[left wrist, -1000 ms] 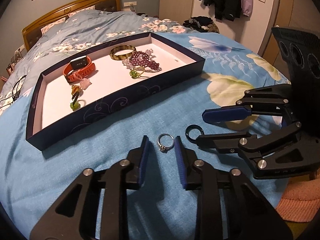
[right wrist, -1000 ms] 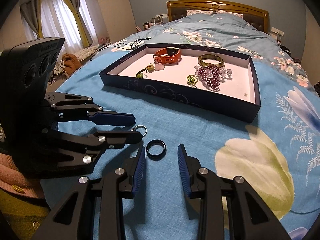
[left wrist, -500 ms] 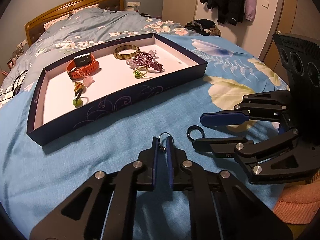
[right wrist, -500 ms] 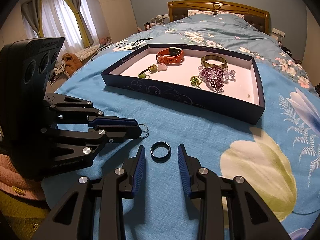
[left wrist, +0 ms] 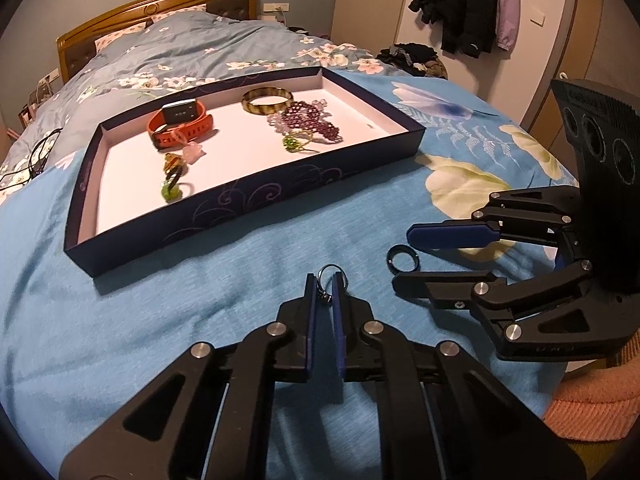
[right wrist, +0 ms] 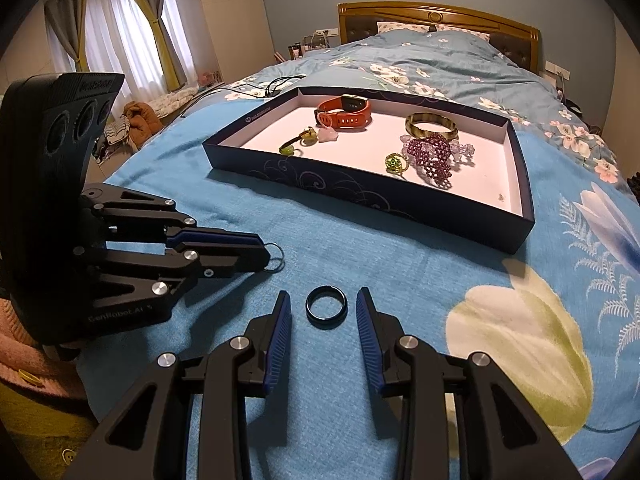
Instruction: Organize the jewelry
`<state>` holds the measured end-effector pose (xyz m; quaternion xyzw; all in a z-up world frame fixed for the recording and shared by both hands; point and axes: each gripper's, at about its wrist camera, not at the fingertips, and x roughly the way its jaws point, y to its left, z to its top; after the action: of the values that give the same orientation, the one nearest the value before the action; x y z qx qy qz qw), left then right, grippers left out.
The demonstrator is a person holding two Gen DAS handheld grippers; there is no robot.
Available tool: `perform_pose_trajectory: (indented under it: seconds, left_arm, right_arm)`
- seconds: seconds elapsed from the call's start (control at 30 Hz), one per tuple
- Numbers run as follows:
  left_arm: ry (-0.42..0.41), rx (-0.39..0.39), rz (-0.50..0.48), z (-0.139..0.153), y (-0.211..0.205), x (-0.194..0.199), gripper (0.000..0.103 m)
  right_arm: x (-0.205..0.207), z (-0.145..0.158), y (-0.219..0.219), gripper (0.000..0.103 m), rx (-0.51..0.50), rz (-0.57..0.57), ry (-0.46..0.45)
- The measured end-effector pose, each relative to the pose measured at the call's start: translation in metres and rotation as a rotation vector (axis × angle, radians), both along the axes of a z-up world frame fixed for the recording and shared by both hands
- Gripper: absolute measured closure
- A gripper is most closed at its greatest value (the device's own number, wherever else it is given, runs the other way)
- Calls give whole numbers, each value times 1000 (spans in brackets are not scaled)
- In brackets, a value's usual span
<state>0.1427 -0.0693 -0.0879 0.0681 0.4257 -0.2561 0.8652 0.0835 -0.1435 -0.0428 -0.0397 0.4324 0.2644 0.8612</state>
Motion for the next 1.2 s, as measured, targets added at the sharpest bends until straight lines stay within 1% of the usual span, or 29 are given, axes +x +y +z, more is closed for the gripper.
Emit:
perform_pose_trajectory:
  seconds: [0.23,0.3,0.37,0.4,0.47,0.57,0.73,0.77,0.83,1.03,1.2]
  left_arm:
    - [-2,-4,0,0,5,-3,93]
    - [-8,-6,-7,1,5,-5,88]
    - [-12,-5,-15,1,5,-6,84]
    - [-15,-2,-19,2,4,-7,84]
    - [-17,8,-26,1,2,-6,78]
    - [-14,13,-37,0,-2,-5,77]
    - [-8,28,-40,-1,-5,-3,78]
    - [-9,30,-37,-2,-5,-3,82]
    - [-7,32,-31,-2,-5,-2,85]
    - [-12,36,-26,-2,-4,-3,85]
    - [-12,17,-13,-1,1,-4,85]
  right_arm:
    - [-1,0,4,71,-12,1,-10]
    - [-2,0,5,73,-20,1,-15]
    - [-2,0,6,79,-32,1,-20]
    - [-2,0,7,79,-37,1,-22]
    - [-2,-1,7,80,-39,1,-24]
    - [-2,-1,7,83,-42,-1,-26]
    - [-3,-1,7,83,-39,-2,-26]
    - [-3,-1,7,83,-39,-2,-26]
    - [-2,-1,7,83,-39,-2,-26]
    - [-2,0,5,83,-26,-7,-24]
    - [-2,1,2,83,-4,-15,-19]
